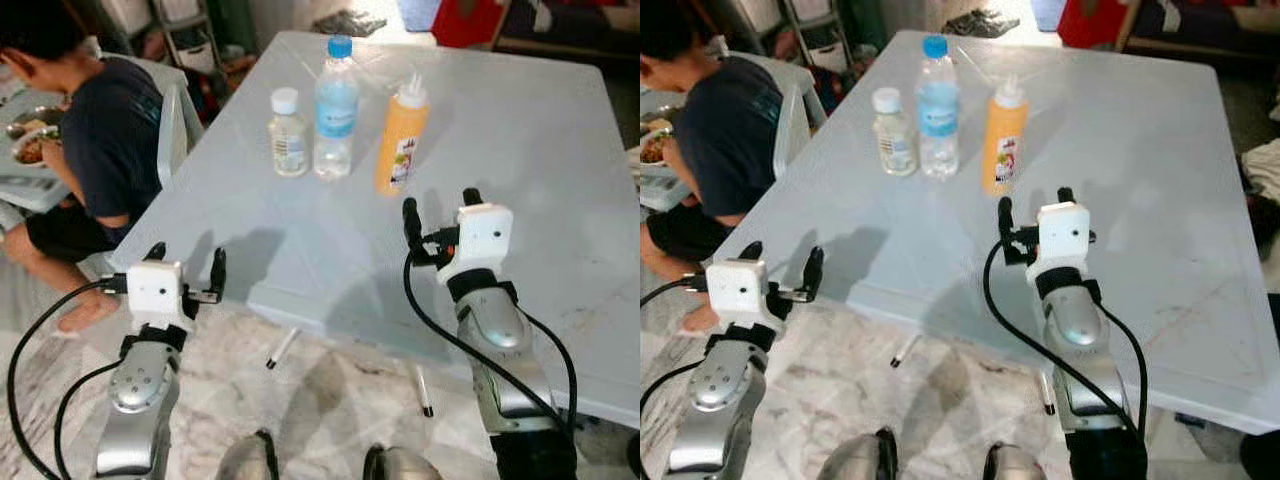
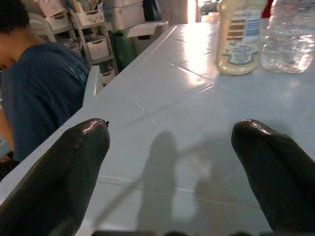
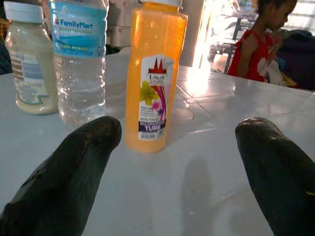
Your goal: Restocking fridge
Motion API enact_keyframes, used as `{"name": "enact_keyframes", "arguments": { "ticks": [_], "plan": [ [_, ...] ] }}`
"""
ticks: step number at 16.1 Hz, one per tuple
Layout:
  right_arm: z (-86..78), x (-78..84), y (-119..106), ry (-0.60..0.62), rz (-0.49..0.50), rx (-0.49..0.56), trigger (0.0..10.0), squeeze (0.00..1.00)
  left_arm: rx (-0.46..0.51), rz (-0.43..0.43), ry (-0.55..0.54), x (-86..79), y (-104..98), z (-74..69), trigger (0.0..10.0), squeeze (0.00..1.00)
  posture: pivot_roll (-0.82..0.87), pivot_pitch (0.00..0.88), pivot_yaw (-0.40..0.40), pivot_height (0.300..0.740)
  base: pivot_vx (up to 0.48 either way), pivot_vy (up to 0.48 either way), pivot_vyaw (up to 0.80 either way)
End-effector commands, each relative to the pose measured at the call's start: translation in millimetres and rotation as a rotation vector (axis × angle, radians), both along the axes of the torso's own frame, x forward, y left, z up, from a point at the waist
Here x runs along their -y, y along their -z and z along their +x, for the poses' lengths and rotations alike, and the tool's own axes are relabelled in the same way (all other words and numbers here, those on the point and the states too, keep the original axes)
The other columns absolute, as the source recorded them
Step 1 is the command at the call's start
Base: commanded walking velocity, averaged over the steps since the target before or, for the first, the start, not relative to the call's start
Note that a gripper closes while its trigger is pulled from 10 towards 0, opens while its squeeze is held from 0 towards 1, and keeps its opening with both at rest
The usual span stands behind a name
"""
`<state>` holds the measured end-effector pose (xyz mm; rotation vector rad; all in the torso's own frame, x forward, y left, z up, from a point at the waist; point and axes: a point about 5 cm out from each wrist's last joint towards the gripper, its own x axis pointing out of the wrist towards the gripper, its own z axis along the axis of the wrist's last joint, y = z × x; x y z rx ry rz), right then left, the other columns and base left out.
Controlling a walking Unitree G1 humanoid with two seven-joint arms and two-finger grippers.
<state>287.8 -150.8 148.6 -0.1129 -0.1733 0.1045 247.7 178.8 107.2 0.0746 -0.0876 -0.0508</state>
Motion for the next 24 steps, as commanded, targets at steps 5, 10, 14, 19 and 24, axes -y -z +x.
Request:
{"name": "enact_keyframes", "arguments": {
  "ticks": [5, 10, 14, 19, 24],
  "plan": [
    [-4.8, -8.4, 5, -0.008, 0.015, -0.022, 10.0, 0.0, 0.005, 0.003, 0.002, -1.1, 0, 1.1, 10.0, 0.0, -0.02, 0.134, 0.037, 0.74, 0.156, 0.0, 0.0],
    [-23.3, -0.7, 22, 0.008, 0.008, -0.048, 10.0, 0.0, 0.004, 0.003, 0.005, 0.2, 1, -0.5, 10.0, 0.0, -0.02, 0.13, 0.033, 0.74, 0.349, 0.0, 0.11],
    [-33.9, 13.6, 27, 0.038, -0.026, -0.06, 10.0, 0.0, -0.002, 0.003, 0.002, -1.7, 2, -2.3, 10.0, 0.0, -0.04, 0.129, 0.037, 0.74, 0.351, 0.0, 0.0],
    [-30.6, 3.4, 26, -0.018, -0.033, -0.048, 10.0, 0.0, -0.006, -0.016, -0.007, -0.8, 4, -1.7, 10.0, 0.0, -0.03, 0.12, 0.026, 0.74, 0.178, 0.0, 0.0],
    [-24.3, 2.6, 24, -0.035, -0.044, -0.034, 10.0, 0.0, -0.009, -0.013, -0.013, -1.8, 5, -1.9, 10.0, 0.0, -0.03, 0.119, 0.024, 0.74, 0.0, 0.0, 0.0]
  ]
}}
